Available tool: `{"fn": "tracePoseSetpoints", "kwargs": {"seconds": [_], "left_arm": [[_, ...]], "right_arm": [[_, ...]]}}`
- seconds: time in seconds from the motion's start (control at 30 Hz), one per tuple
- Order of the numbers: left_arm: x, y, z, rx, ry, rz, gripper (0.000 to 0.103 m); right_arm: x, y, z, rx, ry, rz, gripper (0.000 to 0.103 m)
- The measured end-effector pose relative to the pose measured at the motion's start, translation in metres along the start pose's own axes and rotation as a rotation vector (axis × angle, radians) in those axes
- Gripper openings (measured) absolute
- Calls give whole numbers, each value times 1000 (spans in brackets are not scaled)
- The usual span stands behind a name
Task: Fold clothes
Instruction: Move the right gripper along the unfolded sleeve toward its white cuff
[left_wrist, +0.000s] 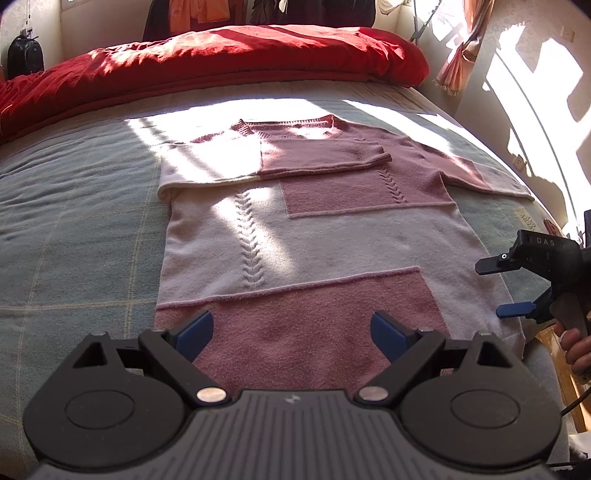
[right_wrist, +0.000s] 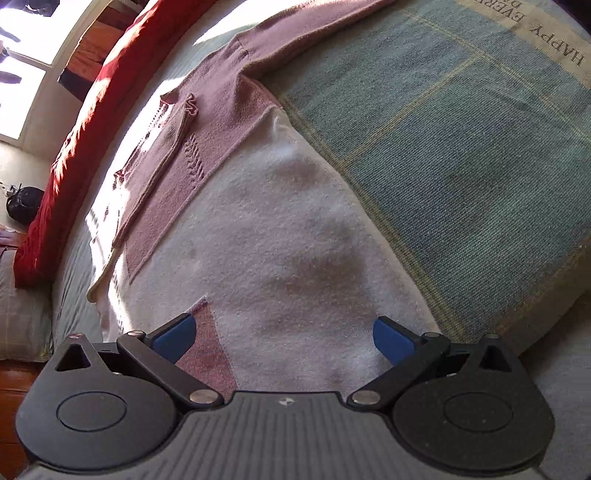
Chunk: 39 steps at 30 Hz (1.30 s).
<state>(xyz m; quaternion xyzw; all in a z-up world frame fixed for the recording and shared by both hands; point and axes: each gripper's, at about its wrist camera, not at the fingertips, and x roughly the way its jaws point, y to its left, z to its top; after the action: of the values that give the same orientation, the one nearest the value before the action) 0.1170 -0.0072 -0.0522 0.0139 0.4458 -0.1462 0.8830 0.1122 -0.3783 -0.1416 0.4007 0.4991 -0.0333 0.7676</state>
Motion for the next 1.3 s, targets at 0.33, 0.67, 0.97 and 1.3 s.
{"fn": "tracePoseSetpoints", "kwargs": {"seconds": [0.33,0.67,0.97,1.3], "left_arm": [[-25,19,3,-66,-24,-15,94],[17,-11,1,-52,80,-116,94],[54,-57,3,56,121,-141,94],[95,-63,15,41,169,-119,94]], "right_arm": [[19,24,-14,-48,90,6,103],[-1,15,-16,-94,15,-37,103],[-23,2,-3,-84,-66,12,103],[-27,-6,27,-104,-103,52,103]]}}
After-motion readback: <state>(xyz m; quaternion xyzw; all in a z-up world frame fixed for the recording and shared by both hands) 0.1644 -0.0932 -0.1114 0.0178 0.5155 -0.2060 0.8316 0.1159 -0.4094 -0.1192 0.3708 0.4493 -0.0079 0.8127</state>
